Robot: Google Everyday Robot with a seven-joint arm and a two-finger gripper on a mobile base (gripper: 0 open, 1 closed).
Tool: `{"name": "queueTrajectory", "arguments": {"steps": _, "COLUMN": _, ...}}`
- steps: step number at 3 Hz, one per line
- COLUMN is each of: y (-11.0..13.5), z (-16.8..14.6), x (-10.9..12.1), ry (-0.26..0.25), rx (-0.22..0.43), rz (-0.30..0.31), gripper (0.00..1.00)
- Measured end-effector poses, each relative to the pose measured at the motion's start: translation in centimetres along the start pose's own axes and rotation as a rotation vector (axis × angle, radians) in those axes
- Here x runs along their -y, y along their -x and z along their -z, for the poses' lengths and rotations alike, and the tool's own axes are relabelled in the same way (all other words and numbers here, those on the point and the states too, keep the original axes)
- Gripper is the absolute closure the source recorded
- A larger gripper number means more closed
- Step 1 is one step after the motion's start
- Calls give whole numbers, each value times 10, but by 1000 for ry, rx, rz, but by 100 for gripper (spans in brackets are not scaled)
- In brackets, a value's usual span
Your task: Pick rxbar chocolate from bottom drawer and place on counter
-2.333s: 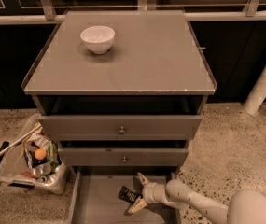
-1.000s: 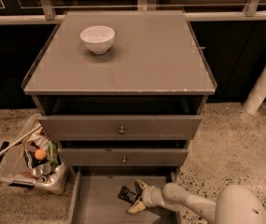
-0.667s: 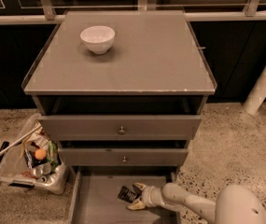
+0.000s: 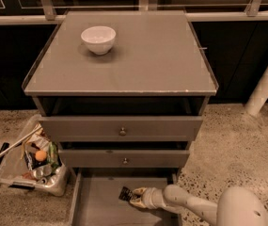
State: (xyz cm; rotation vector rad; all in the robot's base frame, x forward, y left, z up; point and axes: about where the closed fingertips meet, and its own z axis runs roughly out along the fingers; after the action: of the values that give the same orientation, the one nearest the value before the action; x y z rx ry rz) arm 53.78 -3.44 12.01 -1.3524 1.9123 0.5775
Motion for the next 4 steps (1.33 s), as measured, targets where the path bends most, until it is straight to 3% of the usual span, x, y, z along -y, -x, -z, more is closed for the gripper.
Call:
{"name": "queueTrajectory", "arguments": {"steps": 1, "y": 0, "z": 0, "x": 0, "ry": 0, "rx": 0, "rz": 0, "gripper": 98}}
{"name": "queueTrajectory", "arguments": {"steps": 2, "y": 0, "z": 0, "x": 0, "ry": 0, "rx": 0, "rz": 0, "gripper": 87}}
{"name": "queueTrajectory", "arguments": {"steps": 4, "y": 0, "z": 0, "x": 0, "ry": 0, "rx": 0, "rz": 0, "gripper": 39}}
